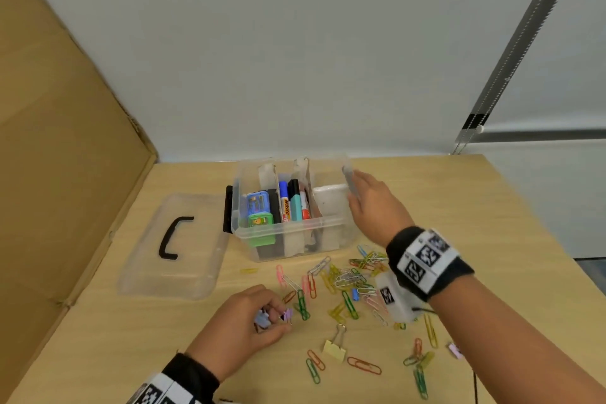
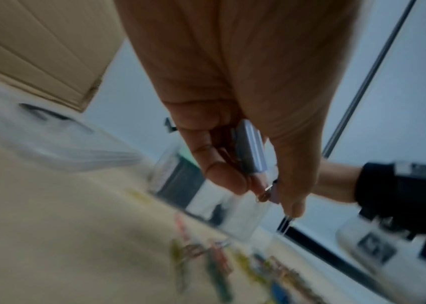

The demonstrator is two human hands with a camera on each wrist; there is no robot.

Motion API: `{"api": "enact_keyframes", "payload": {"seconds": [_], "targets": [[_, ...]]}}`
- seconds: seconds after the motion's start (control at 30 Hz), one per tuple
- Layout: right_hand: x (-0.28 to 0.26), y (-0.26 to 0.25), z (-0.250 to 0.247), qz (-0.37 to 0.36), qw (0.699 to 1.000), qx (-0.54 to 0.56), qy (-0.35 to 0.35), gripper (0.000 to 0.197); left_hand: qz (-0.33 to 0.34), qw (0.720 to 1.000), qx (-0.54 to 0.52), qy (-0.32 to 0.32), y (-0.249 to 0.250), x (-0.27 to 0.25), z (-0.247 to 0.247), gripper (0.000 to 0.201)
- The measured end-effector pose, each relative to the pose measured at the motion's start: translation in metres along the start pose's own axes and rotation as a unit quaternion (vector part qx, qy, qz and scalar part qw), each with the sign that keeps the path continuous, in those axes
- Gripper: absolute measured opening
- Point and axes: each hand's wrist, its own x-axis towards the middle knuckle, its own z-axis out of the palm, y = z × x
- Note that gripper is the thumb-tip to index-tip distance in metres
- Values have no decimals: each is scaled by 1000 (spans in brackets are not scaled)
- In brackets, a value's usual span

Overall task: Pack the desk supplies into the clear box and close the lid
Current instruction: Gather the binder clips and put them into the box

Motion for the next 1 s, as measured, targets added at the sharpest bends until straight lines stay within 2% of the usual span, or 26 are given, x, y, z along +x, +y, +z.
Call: {"api": "enact_keyframes", "payload": {"seconds": [0.1, 0.2, 0.27, 0.33, 0.47, 0.6, 0.7, 0.77, 0.87, 0.93, 1.0], "targets": [[-14, 10, 19, -8, 1000, 27, 11, 54, 45, 999, 26, 3, 41, 20, -17, 9], [-16, 11, 30, -10, 997, 65, 48, 52, 74, 991, 87, 73, 77, 66, -41, 18], [-17, 13, 35, -8, 994, 88, 58, 52, 81, 980, 129, 126, 88, 108, -49, 19], [-17, 13, 39, -11, 993, 96, 64, 51, 58, 973, 177, 133, 93, 152, -53, 19], [-18, 12, 38, -11, 993, 103, 64, 57, 20, 956, 290, 47, 98, 217, -59, 21], [-18, 12, 37, -24, 992, 105, 65, 58, -20, 915, 398, -60, 98, 248, -55, 24], [-18, 13, 36, -18, 993, 100, 58, 59, -50, 885, 437, -149, 99, 254, -45, 42], [-18, 13, 36, -18, 994, 95, 56, 64, -50, 881, 439, -171, 100, 254, -47, 52], [-19, 12, 35, -21, 994, 91, 58, 66, -38, 908, 396, -131, 104, 239, -54, 54], [-19, 12, 35, -20, 993, 95, 61, 61, -1, 933, 353, -62, 109, 216, -58, 49], [-20, 12, 35, -22, 993, 99, 62, 54, 62, 944, 325, 13, 110, 184, -58, 39]]}}
